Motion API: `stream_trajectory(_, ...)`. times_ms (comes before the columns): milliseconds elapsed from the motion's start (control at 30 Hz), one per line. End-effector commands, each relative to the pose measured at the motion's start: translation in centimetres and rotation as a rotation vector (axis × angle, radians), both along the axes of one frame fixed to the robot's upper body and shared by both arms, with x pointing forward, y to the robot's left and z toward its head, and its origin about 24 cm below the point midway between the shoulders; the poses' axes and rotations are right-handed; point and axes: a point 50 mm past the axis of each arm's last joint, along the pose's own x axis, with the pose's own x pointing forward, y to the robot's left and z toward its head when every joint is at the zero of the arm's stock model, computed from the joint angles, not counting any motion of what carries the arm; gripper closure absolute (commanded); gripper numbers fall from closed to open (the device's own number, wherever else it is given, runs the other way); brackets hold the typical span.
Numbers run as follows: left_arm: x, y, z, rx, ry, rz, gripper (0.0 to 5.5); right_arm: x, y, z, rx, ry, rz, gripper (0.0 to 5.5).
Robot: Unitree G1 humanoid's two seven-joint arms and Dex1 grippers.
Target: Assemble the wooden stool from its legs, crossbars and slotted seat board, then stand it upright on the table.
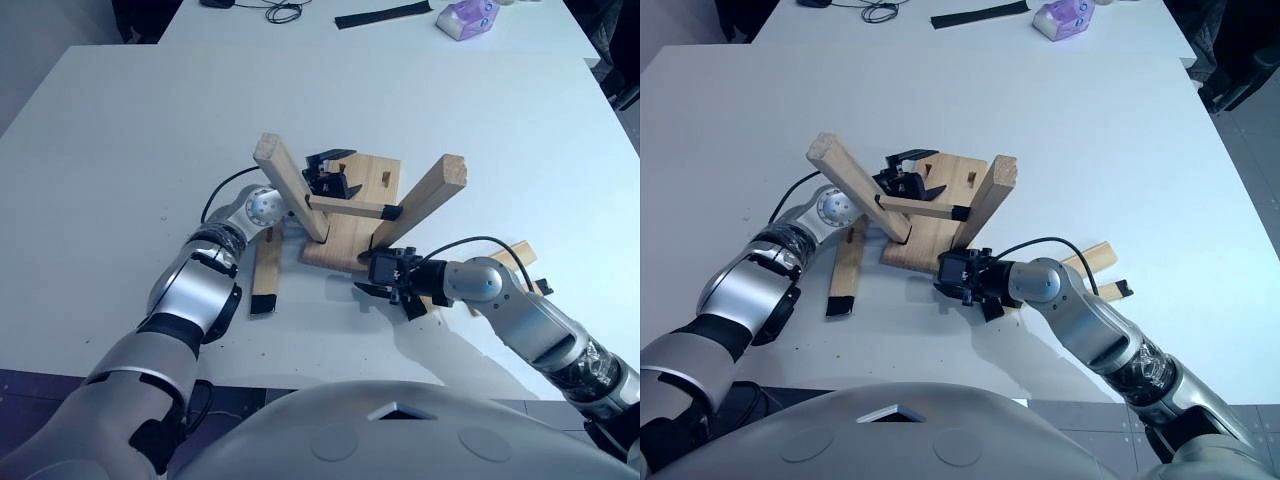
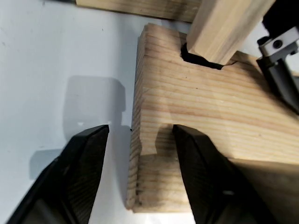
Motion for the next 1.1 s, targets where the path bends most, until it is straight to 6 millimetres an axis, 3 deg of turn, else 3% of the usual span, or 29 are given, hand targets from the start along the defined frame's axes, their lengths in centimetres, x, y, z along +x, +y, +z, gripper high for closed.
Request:
stream_trajectory(33,-3.1,1.8,-4.6,0.15,0.164,-0.041,1.9,1.8,-2.0,0.2,-0.13,-0.119,-0.027,2.93)
stream_trajectory(400,-3.9,3.1,-5.0,0.187,0.201,-0.081,1.9,4.8,-4.4,0.7,-0.202,-0.25,-0.139,2.93)
stream_trajectory(933,-4.1,0.7,-3.7,0.09,0.25,-0.21,1.9,8.9,-5.9,-0.8,-0.183,-0.381,-0.38,2.93)
stream_trajectory(1100,-4.1,-0.1,-3.4,0.036,0.294,-0.221,1.9,9.0,-6.4,-1.1,-0.173,-0.419,-0.438,2.93)
